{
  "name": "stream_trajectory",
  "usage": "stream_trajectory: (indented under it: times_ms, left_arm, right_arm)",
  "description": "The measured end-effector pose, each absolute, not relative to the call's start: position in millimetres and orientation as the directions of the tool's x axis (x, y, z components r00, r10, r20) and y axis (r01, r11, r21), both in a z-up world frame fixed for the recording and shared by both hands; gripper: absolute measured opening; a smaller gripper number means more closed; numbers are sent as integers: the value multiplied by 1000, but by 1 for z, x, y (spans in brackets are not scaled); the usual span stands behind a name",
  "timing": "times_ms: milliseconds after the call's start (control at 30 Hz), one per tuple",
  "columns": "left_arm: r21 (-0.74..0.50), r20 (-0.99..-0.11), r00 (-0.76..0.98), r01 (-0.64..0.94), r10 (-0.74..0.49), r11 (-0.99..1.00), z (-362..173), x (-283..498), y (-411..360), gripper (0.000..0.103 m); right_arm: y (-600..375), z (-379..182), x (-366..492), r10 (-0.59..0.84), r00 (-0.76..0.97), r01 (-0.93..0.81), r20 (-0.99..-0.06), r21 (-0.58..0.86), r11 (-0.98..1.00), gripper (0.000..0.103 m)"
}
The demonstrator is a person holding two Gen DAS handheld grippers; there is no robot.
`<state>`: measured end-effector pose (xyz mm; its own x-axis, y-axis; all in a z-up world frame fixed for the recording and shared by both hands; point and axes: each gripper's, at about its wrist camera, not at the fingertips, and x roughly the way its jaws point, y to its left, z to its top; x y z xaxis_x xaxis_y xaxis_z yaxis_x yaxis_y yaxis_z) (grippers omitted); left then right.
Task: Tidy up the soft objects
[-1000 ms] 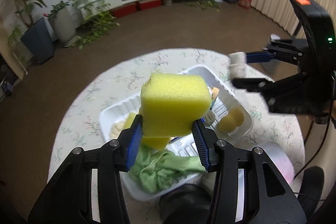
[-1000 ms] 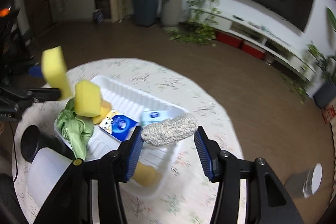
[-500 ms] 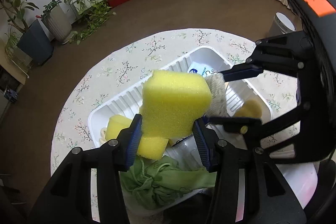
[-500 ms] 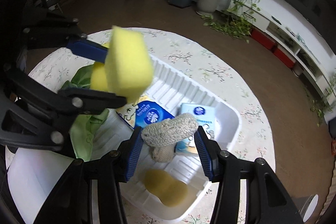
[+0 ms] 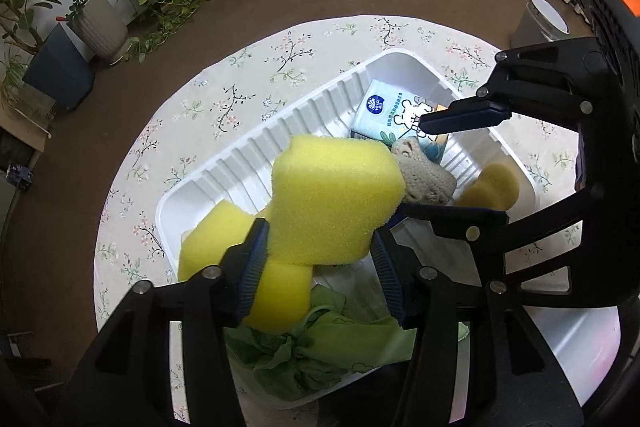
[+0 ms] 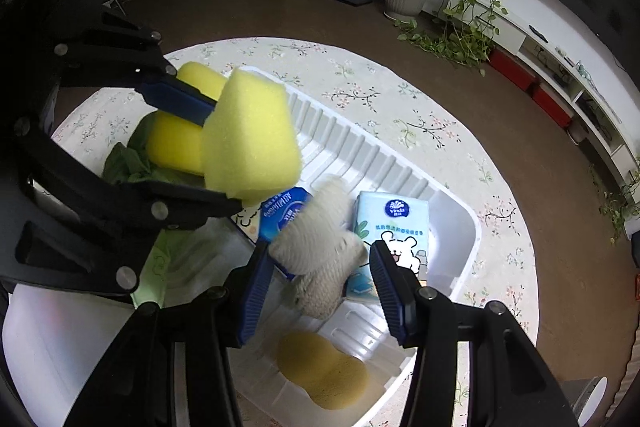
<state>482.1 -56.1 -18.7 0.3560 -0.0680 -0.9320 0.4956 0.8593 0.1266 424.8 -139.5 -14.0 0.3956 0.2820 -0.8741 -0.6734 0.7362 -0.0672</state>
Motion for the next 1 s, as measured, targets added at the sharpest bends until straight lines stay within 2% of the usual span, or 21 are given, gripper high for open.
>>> stream_trajectory:
  times_ms: [67, 333, 367, 433, 500, 700, 800, 1000]
  left_arm:
    - [129, -936, 348, 490, -58, 862, -20, 484, -56, 62]
    - [120, -937, 344, 484, -63, 867, -17, 483, -58, 79]
    - [115, -935, 347, 482, -69, 868, -15, 482, -58, 81]
    - [104, -931, 356, 473, -82, 875, -10, 482, -56, 90]
    - [97, -927, 364, 466, -91, 879, -5, 482, -54, 91]
    - [70, -900, 418, 427, -127, 902, 21, 476, -42, 91]
    - [37, -880, 447, 399, -159, 916, 37, 467, -30, 91]
    - [-8, -824, 534, 326, -191, 945, 64, 430, -1, 92]
  right_arm:
    - [-141, -14, 425, 286, 396, -672, -873, -64, 738, 53]
    - [-145, -10, 421, 281, 422, -660, -862, -80, 747, 57]
    - [-146, -9, 420, 276, 428, -655, -861, -85, 751, 61]
    - [-151, -7, 419, 274, 439, -645, -856, -88, 759, 67]
    - [-157, -3, 420, 285, 447, -634, -848, -76, 769, 72]
    - [-181, 15, 418, 285, 501, -574, -817, -67, 816, 74]
    - [-195, 25, 414, 287, 525, -540, -801, -54, 840, 79]
    - [-227, 50, 390, 293, 583, -464, -757, -14, 886, 83]
